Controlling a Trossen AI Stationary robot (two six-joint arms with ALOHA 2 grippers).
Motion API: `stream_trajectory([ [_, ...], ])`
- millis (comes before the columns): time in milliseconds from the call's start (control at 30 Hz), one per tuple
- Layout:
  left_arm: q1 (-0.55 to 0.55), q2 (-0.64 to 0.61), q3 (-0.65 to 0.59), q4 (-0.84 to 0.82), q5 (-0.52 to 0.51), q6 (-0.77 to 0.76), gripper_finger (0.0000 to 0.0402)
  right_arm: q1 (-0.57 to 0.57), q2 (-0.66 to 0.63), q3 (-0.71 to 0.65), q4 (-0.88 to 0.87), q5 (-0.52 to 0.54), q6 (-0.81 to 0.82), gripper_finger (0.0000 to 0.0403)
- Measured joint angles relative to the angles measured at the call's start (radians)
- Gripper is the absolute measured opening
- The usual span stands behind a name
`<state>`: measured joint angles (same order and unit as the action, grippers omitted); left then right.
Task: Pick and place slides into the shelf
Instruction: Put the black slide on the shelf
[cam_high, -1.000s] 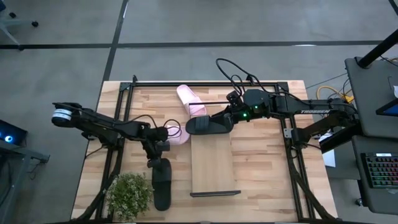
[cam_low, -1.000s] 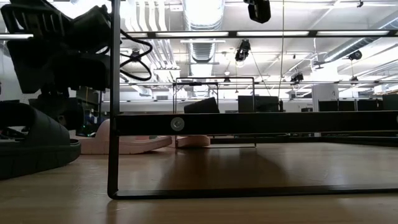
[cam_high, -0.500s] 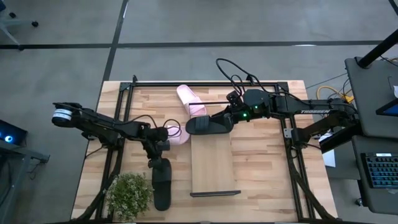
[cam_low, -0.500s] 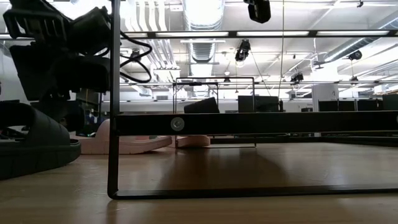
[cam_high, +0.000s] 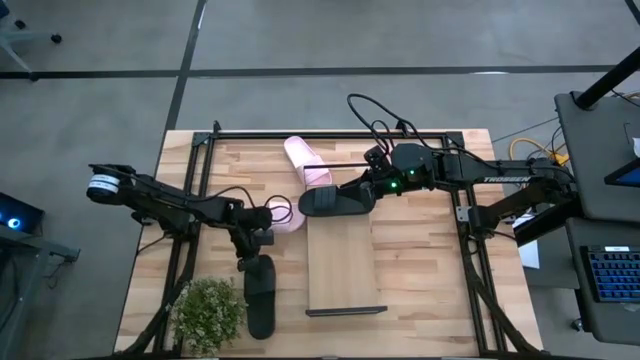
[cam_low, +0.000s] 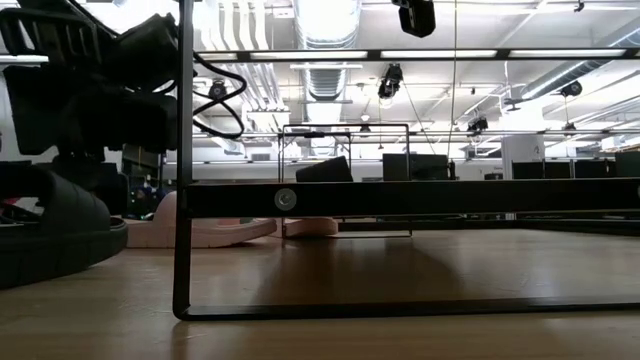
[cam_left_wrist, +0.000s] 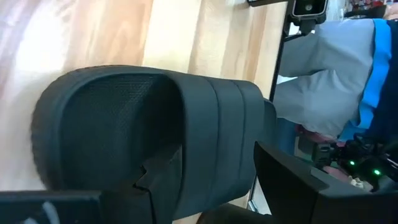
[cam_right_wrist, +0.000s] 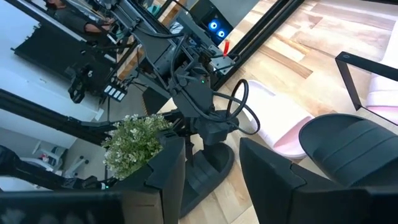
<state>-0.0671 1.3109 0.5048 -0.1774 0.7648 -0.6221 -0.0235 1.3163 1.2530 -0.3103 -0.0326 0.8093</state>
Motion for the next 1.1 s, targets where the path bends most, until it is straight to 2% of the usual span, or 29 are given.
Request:
stream_trajectory([
  [433, -0.013, 0.081, 0.008, 0.132, 0.012, -0.045, 0.0174, 0.001, 0.000, 0.000, 0.000, 0.000, 0.001, 0.0145],
  [567, -0.020, 0.096, 0.007, 0.163, 0.038, -0.053, 0.0132, 0.006, 0.000, 0.000, 0.000, 0.000, 0.001, 0.0145],
  [800, -0.020, 0.101, 0.007, 0.174, 0.080, -0.047, 0.0017, 0.006, 0.000, 0.000, 0.000, 0.000, 0.001, 0.0139],
  [1100, -0.020, 0.056, 0.007, 0.171, 0.081, -0.057, 0.0003, 0.006, 0.000, 0.000, 0.000, 0.000, 0.000, 0.0137],
])
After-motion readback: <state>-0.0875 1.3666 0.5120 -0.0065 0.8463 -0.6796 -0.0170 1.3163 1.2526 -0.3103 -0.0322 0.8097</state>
